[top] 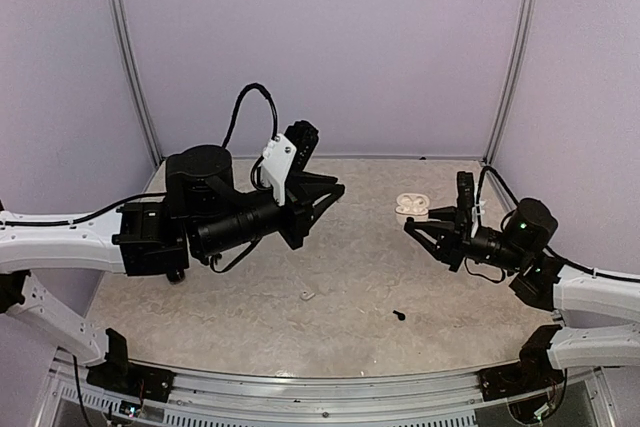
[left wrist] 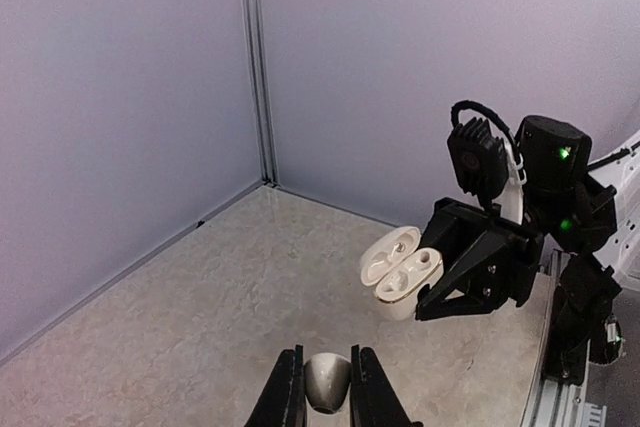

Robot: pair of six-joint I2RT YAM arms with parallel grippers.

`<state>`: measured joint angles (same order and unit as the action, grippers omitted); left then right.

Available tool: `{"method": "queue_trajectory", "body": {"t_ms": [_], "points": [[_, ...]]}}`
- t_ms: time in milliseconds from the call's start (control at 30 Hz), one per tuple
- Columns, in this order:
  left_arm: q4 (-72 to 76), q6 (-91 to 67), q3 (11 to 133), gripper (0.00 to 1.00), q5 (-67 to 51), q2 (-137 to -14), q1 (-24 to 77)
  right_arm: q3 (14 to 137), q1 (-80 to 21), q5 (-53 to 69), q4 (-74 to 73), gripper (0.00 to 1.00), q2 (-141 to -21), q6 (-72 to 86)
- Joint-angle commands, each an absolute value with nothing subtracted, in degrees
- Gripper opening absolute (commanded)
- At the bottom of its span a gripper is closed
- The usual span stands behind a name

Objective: Insert the wireless bluetooth earbuds into the charging case
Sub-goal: Insert the left earbud into the left side groove of the charging case.

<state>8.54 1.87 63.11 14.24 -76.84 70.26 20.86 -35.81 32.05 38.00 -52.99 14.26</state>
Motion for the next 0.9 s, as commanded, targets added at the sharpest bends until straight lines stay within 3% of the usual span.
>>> {"method": "queue_trajectory", "body": {"t_ms": [0, 467, 867], "points": [[20.3, -1.5, 60.4, 0.01, 16.6, -76.5, 71.8, 21.4, -36.1, 35.2, 47.2, 0.0, -55.5, 12.6], [31.5, -0.8, 61.4, 0.01, 16.3, -84.8, 75.7, 23.0, -43.2, 31.8, 54.1, 0.0, -60.0, 2.7], [33.8, -1.0, 62.7, 0.01, 15.3, -88.3, 74.5, 24.6, -45.7, 32.2, 55.3, 0.0, -60.5, 3.1]]}}
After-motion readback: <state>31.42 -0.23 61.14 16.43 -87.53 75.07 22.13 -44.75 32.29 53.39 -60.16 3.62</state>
